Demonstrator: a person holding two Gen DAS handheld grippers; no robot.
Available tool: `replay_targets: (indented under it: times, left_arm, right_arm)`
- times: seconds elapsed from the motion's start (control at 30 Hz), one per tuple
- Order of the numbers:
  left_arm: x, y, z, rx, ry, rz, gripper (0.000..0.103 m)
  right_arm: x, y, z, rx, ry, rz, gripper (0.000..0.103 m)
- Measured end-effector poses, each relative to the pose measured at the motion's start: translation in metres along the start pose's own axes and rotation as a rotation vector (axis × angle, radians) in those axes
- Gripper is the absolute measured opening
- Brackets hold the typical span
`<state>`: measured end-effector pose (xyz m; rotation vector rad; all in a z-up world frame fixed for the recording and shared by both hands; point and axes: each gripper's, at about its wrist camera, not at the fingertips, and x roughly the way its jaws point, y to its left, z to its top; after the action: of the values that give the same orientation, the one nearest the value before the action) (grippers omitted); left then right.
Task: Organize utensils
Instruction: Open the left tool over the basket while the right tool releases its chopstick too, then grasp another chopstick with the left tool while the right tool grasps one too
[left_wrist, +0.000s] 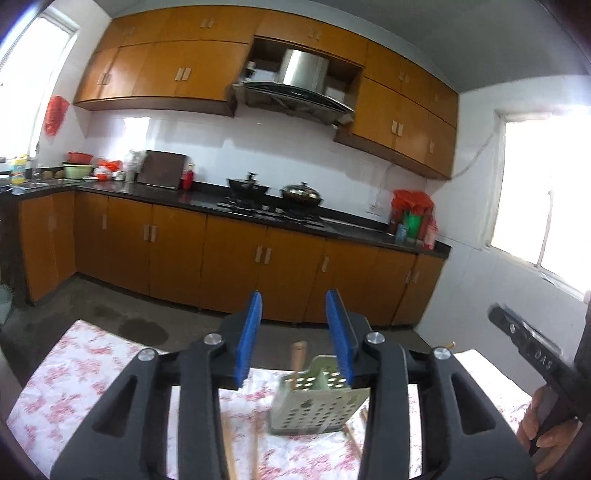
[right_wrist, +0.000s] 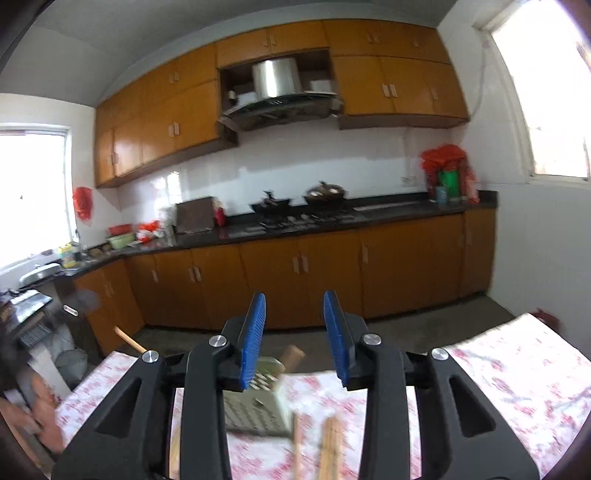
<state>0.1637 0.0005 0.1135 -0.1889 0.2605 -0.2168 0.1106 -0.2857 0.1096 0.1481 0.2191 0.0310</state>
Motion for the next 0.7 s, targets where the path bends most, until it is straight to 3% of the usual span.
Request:
replay_targets:
  times: [0.13,0.23,0.33,0.43,0.6,0.7]
  left_arm:
    - [-0.014,0.026,-0.024,0.011,0.073,0.11,0.042]
    - [-0.007,0.052,-0.062,0.008,0.202,0.166,0.041]
    - [0.003,0.068,-0.103,-0.001,0.342,0.181,0.034]
    - [0.006,0.077,-0.137,0.003,0.429,0.17,0.03]
    - [0.016,0.074,-0.173,0.007,0.529,0.137,0.026]
    - [0.021,0.073,-0.186,0.002,0.57,0.107,0.023]
  right_arm:
    - [0.015,-0.026,-0.043,-0.001,0.182,-0.054,0.03]
    - [0.037,-0.04,-0.096,0.018,0.396,-0.042,0.018]
    - [0.053,-0.043,-0.146,0.03,0.557,-0.029,0.016]
    - [0.061,-0.038,-0.17,0.041,0.632,-0.021,0.016]
    - [0.068,-0.038,-0.19,0.013,0.684,-0.041,0.016]
    - [0.069,-0.041,-0.2,0.0,0.691,-0.069,0.008]
